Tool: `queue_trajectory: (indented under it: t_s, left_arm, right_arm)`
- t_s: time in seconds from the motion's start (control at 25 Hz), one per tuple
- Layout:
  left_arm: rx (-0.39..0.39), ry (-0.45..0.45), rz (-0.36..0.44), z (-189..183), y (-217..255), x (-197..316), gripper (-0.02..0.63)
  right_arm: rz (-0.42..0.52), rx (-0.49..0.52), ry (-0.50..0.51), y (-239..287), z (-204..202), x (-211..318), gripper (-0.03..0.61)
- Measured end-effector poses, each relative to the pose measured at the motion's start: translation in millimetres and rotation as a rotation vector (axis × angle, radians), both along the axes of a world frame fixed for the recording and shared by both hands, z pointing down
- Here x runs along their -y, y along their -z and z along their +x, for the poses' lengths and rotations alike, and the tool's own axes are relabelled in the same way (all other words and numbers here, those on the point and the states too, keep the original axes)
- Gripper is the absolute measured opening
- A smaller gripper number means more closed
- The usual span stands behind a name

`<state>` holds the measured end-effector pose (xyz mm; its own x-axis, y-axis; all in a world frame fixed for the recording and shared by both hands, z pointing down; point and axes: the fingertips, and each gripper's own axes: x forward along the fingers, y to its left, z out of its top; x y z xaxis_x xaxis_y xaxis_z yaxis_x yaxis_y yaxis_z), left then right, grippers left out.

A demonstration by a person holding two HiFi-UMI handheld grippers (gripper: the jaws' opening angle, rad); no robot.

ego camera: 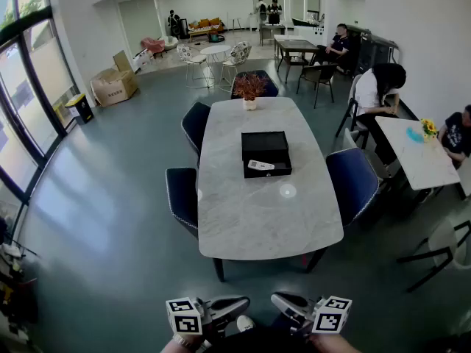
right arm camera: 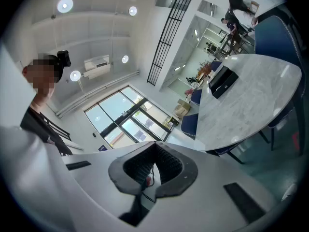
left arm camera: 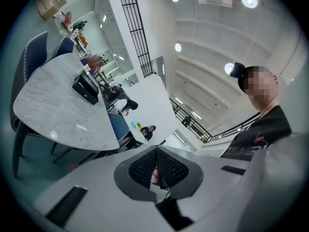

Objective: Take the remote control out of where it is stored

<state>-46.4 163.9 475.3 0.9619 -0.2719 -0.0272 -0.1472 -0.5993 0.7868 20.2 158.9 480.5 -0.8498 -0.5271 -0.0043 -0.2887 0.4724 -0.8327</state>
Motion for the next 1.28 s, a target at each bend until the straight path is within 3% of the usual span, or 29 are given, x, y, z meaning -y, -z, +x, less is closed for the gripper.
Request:
queue_trajectory:
  t_s: [1.28]
  left_arm:
    - [-0.016, -0.008, 0.01, -1, -2, 2, 0.003]
  right_arm:
    - [0.012, 0.036, -0.047, 6, 9, 10, 0.009]
